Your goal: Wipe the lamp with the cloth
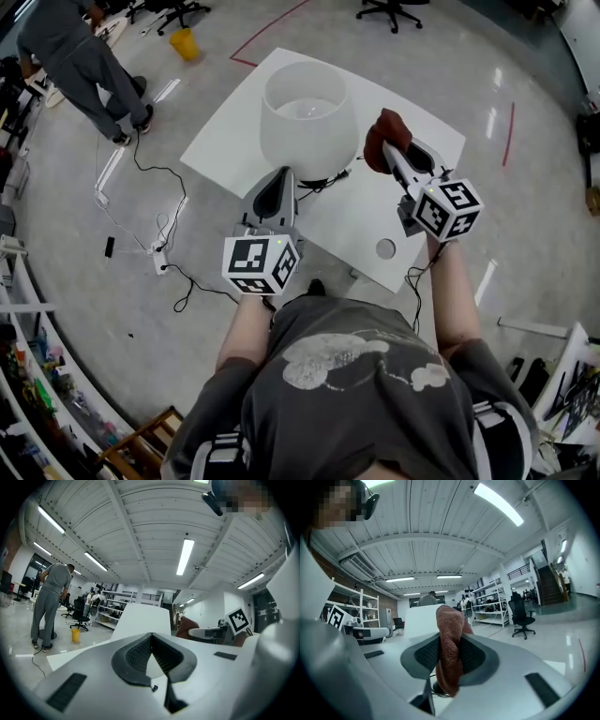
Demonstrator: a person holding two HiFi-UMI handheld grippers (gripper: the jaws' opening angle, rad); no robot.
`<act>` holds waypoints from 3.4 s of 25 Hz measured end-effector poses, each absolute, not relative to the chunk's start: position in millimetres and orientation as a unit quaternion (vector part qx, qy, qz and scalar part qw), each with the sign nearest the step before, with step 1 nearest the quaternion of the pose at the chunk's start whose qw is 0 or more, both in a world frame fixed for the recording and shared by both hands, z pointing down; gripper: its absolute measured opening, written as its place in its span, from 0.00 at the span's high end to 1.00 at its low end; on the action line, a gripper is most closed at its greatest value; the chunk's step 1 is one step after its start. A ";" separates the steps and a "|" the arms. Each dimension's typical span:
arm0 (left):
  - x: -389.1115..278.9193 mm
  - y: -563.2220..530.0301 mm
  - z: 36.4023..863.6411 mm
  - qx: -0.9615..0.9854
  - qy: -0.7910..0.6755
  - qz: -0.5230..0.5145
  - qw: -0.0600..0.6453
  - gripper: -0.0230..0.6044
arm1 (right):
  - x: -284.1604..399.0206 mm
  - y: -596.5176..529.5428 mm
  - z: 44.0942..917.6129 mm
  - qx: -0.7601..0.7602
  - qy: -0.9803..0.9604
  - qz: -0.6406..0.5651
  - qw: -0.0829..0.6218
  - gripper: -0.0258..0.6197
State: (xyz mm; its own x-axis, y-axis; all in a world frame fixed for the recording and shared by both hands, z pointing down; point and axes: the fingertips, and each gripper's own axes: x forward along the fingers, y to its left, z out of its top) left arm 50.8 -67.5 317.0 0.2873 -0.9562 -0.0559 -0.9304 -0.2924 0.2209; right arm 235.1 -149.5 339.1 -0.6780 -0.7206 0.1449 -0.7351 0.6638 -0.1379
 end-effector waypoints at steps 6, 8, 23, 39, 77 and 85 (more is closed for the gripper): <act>42.5 -81.6 311.2 0.801 -0.586 -0.095 0.082 0.95 | 234.2 -179.1 327.6 0.406 -0.909 0.072 0.050 0.81; 41.2 -84.4 310.3 0.798 -0.590 -0.095 0.084 0.95 | 236.5 -191.6 322.1 0.406 -0.910 0.064 0.050 0.81; 45.6 -91.6 291.3 0.734 -0.670 -0.091 0.064 0.95 | 182.0 -261.0 272.0 0.232 -0.971 -0.011 0.052 0.81; 51.3 -96.6 307.9 0.683 -0.722 -0.079 0.076 0.95 | 129.0 -279.0 298.0 0.077 -0.994 -0.020 0.078 0.81; 68.8 -83.8 324.0 0.736 -0.667 -0.079 0.080 0.95 | 179.1 -199.6 290.7 0.170 -0.985 -0.005 0.037 0.81; 64.7 -76.6 330.1 0.748 -0.654 -0.074 0.088 0.95 | 181.1 -186.8 327.6 0.199 -0.978 0.038 0.044 0.81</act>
State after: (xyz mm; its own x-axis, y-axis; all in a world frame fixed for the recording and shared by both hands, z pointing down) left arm 64.7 -76.6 330.1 0.1344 -0.9909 0.0037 -0.9650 -0.1300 0.2278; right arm 181.1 -186.8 327.6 -0.9166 -0.3869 0.1010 -0.3936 0.9175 -0.0576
